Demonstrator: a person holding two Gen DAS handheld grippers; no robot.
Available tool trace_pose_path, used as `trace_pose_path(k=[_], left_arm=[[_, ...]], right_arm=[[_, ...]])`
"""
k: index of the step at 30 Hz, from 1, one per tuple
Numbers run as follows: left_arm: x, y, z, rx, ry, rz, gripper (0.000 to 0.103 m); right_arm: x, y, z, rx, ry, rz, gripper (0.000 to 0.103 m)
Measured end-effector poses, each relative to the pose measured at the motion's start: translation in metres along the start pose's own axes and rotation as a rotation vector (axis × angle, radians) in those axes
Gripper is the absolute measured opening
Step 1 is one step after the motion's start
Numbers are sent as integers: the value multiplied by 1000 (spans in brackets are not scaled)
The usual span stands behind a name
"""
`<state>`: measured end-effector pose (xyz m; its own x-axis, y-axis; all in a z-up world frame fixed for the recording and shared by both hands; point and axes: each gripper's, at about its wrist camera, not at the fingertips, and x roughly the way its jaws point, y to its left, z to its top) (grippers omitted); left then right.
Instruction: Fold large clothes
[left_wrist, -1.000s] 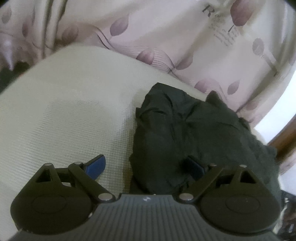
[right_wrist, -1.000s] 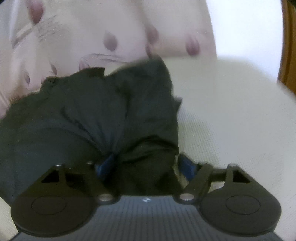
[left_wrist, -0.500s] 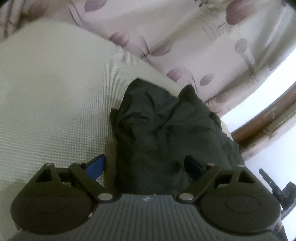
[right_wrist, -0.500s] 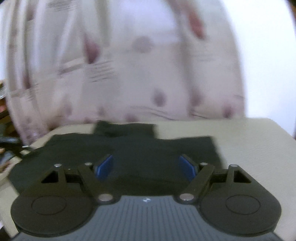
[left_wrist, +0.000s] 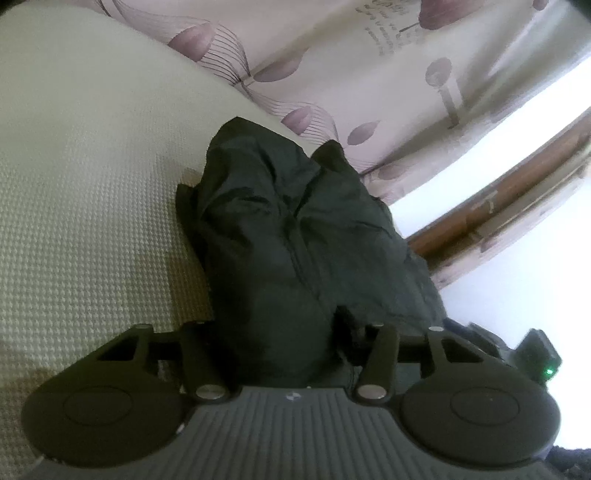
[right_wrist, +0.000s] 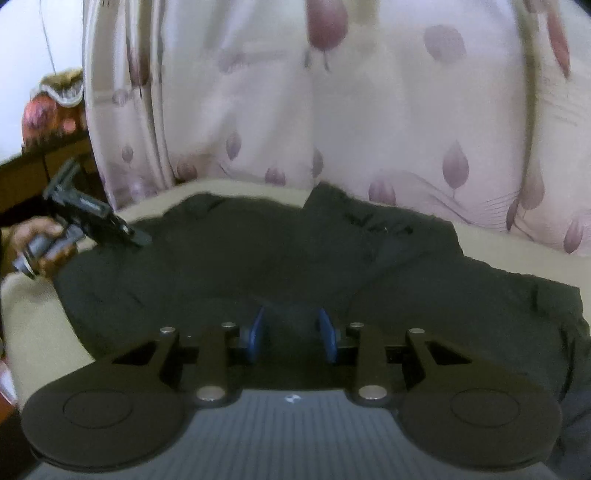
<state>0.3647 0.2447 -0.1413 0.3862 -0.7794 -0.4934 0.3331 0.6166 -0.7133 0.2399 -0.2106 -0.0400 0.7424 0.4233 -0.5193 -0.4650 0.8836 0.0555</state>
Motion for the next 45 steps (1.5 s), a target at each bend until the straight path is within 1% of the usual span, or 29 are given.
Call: trace_pose_path(k=[3, 6, 9, 10, 11, 12, 13, 15, 16, 17, 18, 20, 21, 22, 23, 24, 25, 27, 29, 31, 34, 36, 38, 41, 43, 45], left_arm=[[-6, 3, -5, 7, 6, -26, 46], [-9, 5, -11, 6, 20, -54, 46], [-9, 8, -11, -9, 40, -85, 46], [-7, 7, -9, -3, 51, -88, 47], [-4, 7, -6, 7, 67, -95, 50], [-2, 6, -4, 14, 79, -109, 56], [-1, 5, -3, 25, 93, -126, 59], [4, 0, -1, 53, 115, -153, 73], [5, -2, -1, 63, 118, -160, 76], [8, -5, -1, 74, 115, -156, 76], [10, -7, -2, 80, 105, -146, 71], [13, -10, -7, 57, 53, -106, 61], [14, -10, -12, 34, 35, -90, 54], [15, -12, -16, 7, 22, -89, 46], [14, -14, -21, -15, 6, -93, 43], [10, -17, -24, -16, -10, -91, 37], [7, -23, -28, -6, -28, -79, 32], [-1, -36, -30, -3, -63, -69, 27], [-11, -52, -36, 1, -107, -75, 25], [-16, -70, -42, -1, -141, -65, 25], [-26, -97, -50, -25, -175, -48, 25], [-30, -111, -52, -54, -178, -46, 25], [-31, -130, -51, -61, -175, -42, 25], [-31, -161, -47, -69, -164, -3, 25], [-33, -177, -45, -54, -148, 28, 25], [-32, -186, -46, -76, -137, 48, 25]], right_arm=[[4, 2, 1, -24, 7, -13, 32], [9, 3, -5, -82, 25, -23, 32], [19, 2, -10, -95, 47, -13, 32], [24, 4, -12, -108, 56, -12, 32], [28, 6, -14, -127, 66, -15, 31], [31, 7, -16, -139, 72, -16, 31], [33, 5, -17, -126, 76, -10, 31], [37, -2, -18, -85, 83, 12, 31], [38, -4, -19, -70, 83, 21, 31], [39, -7, -20, -46, 83, 30, 31], [39, -9, -21, -20, 81, 36, 31], [40, -12, -24, 5, 74, 43, 31], [41, -12, -24, 5, 70, 43, 31], [41, -11, -25, 7, 67, 43, 31], [41, -12, -25, 12, 64, 42, 31], [41, -11, -26, 17, 62, 42, 31], [41, -11, -26, 20, 62, 43, 31], [42, -12, -26, 29, 62, 48, 31], [42, -14, -26, 46, 62, 60, 31], [41, -18, -28, 62, 60, 76, 31], [40, -20, -29, 87, 56, 96, 31], [39, -21, -31, 99, 50, 101, 31], [38, -20, -33, 103, 46, 103, 31], [36, -18, -31, 90, 51, 103, 31], [27, -15, -26, 90, 48, 74, 33], [6, -7, -27, 72, -22, 62, 33]])
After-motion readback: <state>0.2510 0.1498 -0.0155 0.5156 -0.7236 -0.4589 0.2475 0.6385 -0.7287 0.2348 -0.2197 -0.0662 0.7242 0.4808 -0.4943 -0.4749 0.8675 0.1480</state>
